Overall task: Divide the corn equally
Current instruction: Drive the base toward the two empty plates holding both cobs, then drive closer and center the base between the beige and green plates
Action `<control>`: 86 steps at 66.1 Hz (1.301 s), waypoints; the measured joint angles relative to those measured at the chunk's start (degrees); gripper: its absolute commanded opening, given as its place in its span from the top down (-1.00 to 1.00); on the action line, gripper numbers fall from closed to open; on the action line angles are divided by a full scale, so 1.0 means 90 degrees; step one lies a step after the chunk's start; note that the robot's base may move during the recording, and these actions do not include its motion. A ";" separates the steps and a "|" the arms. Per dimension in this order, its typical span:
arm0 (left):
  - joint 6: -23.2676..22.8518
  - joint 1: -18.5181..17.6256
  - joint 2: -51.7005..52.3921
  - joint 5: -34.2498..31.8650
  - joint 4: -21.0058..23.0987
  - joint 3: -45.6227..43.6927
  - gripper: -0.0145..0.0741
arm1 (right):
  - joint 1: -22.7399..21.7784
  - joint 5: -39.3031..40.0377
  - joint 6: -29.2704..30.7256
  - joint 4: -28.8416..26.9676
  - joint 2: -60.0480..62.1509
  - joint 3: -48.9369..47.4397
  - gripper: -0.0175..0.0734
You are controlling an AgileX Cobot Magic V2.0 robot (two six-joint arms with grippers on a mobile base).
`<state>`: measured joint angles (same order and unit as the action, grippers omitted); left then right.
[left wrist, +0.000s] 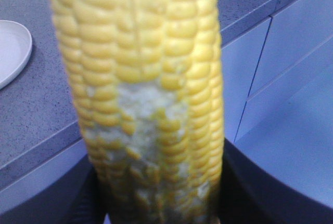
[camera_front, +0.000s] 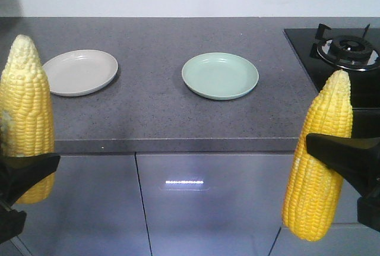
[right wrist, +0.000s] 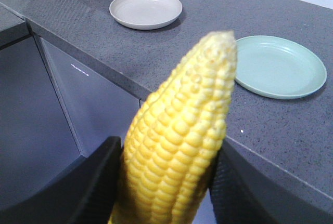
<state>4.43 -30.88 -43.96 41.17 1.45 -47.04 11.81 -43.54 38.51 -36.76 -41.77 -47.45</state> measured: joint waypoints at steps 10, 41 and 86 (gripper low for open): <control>0.0000 0.0000 0.0000 0.0000 0.0000 0.0000 -0.01 | 0.0000 0.0000 0.0000 0.0000 0.0000 0.0000 0.17; 0.0000 0.0000 0.0000 0.0000 0.0000 0.0000 -0.01 | 0.0000 0.0000 0.0000 0.0000 0.0000 0.0000 0.17; 0.0000 0.0000 0.0000 0.0000 0.0000 0.0000 -0.01 | 0.0000 0.0000 0.0000 0.0000 0.0000 0.0000 0.17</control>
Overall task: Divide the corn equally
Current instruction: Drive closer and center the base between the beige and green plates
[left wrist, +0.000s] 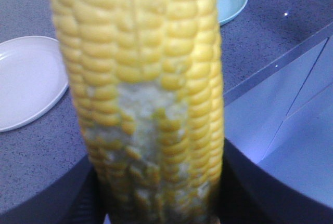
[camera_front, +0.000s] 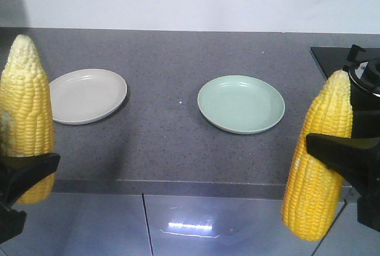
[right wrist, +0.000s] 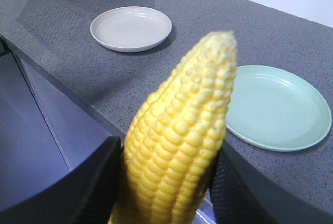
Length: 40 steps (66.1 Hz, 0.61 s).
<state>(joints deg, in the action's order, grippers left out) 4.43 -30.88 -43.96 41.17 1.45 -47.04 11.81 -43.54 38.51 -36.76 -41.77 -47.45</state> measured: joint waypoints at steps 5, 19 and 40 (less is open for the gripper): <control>0.0000 0.0000 0.0000 0.0000 0.0000 0.0000 -0.01 | 0.0000 0.0000 0.0000 0.0000 0.0000 0.0000 0.17; 0.0000 0.0000 0.0000 0.0000 0.0000 0.0000 -0.01 | 0.0000 0.0000 0.0000 0.0000 0.0000 0.0000 0.17; 0.0000 0.0000 0.0000 0.0000 0.0000 0.0000 -0.01 | 0.0000 0.0000 0.0000 0.0000 0.0000 0.0000 0.17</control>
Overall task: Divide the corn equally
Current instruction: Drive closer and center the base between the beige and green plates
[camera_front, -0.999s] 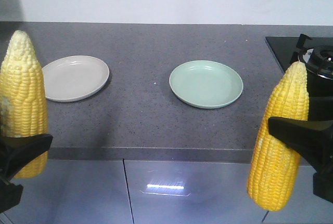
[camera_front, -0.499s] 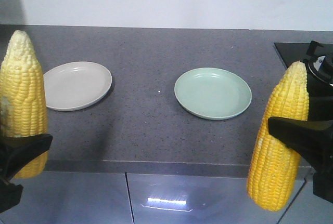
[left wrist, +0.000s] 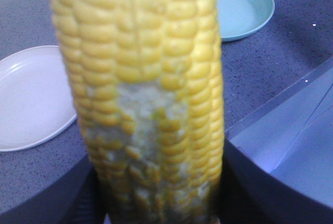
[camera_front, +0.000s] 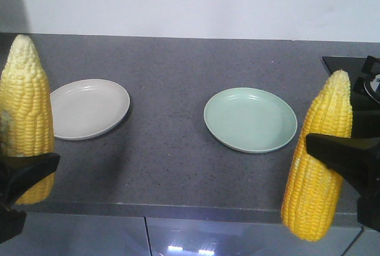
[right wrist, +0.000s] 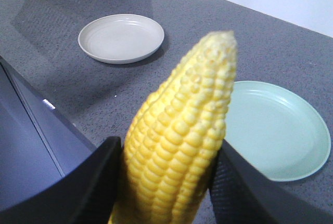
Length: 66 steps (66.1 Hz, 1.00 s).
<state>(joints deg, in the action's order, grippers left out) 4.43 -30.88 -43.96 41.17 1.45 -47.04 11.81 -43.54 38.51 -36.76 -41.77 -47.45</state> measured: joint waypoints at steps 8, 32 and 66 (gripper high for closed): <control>0.0000 0.0000 0.0000 0.0000 0.0000 0.0000 -0.01 | 0.0000 0.0000 0.0000 0.0000 0.0000 0.0000 0.17; 0.0000 0.0000 0.0000 0.0000 0.0000 0.0000 -0.01 | 0.0000 0.0000 0.0000 0.0000 0.0000 0.0000 0.17; 0.0000 0.0000 0.0000 0.0000 0.0000 0.0000 -0.01 | 0.0000 0.0000 0.0000 0.0000 0.0000 0.0000 0.17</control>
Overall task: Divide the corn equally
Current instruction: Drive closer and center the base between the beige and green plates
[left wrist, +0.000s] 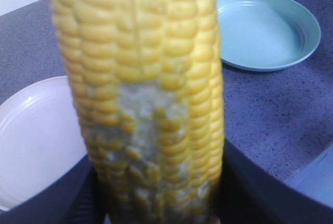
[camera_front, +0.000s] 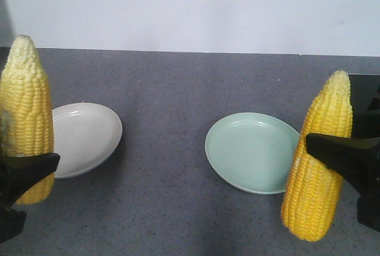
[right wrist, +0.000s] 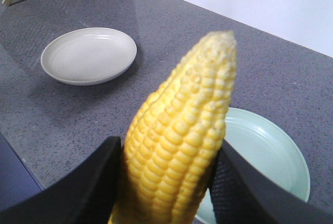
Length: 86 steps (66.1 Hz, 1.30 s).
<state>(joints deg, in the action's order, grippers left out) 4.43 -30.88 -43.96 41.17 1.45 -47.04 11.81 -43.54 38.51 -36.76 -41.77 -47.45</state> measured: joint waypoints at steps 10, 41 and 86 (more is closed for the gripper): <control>0.0000 0.0000 0.0000 0.0000 0.0000 0.0000 -0.01 | 0.0000 0.0000 0.0000 0.0000 0.0000 0.0000 0.17; 0.0000 0.0000 0.0000 0.0000 0.0000 0.0000 -0.01 | 0.0000 0.0000 0.0000 0.0000 0.0000 0.0000 0.17; 0.0000 0.0000 0.0000 0.0000 0.0000 0.0000 -0.01 | 0.0000 0.0000 0.0000 0.0000 0.0000 0.0000 0.17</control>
<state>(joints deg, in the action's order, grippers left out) 4.43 -30.88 -43.96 41.17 1.45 -47.04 11.81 -43.54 38.51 -36.76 -41.77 -47.45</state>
